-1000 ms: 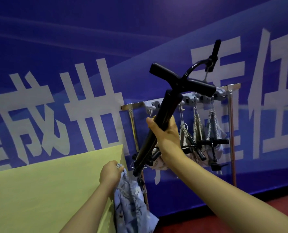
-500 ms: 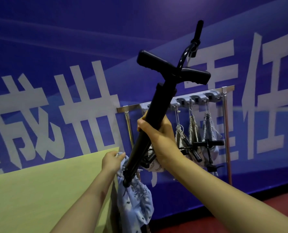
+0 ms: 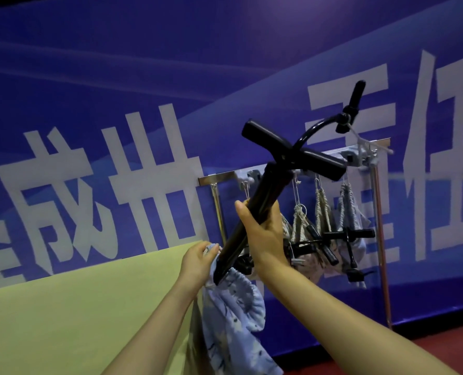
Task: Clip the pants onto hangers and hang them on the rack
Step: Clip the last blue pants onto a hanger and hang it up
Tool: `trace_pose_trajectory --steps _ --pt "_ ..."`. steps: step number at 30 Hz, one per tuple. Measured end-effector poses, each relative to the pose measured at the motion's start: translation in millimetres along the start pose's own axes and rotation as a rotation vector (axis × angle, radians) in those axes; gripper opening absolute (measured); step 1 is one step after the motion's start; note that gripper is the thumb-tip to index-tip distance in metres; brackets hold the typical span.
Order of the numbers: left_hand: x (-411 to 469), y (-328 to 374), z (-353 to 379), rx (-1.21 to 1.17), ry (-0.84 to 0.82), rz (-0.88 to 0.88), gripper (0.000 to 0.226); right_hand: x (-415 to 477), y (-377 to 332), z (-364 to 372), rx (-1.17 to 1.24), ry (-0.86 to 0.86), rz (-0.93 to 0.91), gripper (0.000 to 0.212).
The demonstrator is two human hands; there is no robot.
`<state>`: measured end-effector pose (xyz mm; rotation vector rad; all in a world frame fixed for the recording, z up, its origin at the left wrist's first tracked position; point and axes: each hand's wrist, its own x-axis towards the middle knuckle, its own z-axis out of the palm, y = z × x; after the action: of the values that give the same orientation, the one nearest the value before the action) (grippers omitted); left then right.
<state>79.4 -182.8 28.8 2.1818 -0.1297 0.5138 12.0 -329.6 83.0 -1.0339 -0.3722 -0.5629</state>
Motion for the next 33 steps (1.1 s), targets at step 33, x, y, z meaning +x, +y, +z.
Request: trace_pose_trajectory --steps 33 --pt "3.4 30.4 -13.5 -0.670 0.204 -0.244 0.031 13.7 89.5 -57.4 -0.676 -0.600 0.616 0.032"
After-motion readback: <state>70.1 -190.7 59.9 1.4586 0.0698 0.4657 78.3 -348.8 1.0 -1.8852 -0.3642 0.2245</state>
